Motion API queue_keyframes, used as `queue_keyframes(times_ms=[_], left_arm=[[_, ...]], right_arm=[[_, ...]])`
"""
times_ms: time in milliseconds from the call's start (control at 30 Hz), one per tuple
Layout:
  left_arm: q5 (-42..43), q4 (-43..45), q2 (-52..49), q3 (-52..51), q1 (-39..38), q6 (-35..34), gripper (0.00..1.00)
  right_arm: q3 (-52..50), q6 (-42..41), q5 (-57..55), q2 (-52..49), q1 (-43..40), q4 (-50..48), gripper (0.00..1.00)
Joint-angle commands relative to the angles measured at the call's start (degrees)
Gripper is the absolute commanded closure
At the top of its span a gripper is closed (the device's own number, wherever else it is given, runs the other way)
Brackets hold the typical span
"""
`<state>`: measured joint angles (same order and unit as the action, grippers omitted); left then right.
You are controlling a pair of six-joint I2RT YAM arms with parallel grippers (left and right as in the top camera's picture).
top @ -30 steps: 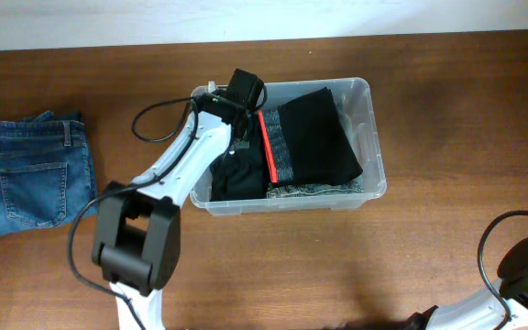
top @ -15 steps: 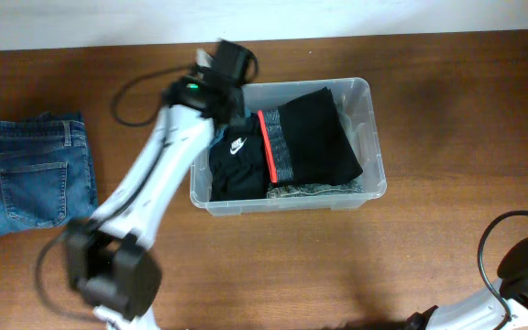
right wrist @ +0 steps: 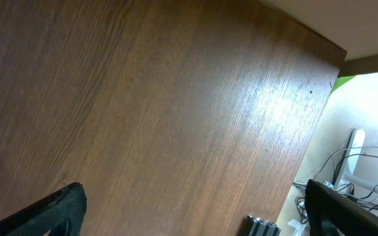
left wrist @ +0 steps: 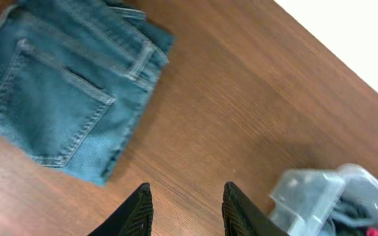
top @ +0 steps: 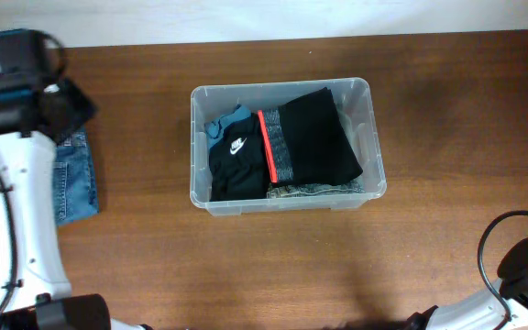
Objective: Pack container
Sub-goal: 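Raise the left gripper and move it left toward the dark-blue jeans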
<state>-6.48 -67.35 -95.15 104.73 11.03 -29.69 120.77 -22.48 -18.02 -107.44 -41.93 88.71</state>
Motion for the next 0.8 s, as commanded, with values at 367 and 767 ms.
queue_keyframes(times_ms=[367, 767], left_arm=[[16.74, 4.5, 0.26, -19.23, 30.32, -0.63, 0.64], [31.12, 24.2, 0.26, -42.36, 48.19, 7.98, 0.45]], right_arm=[[0.17, -0.24, -0.66, 0.02, -0.15, 0.02, 0.01], [0.17, -0.24, -0.66, 0.02, -0.15, 0.02, 0.01]])
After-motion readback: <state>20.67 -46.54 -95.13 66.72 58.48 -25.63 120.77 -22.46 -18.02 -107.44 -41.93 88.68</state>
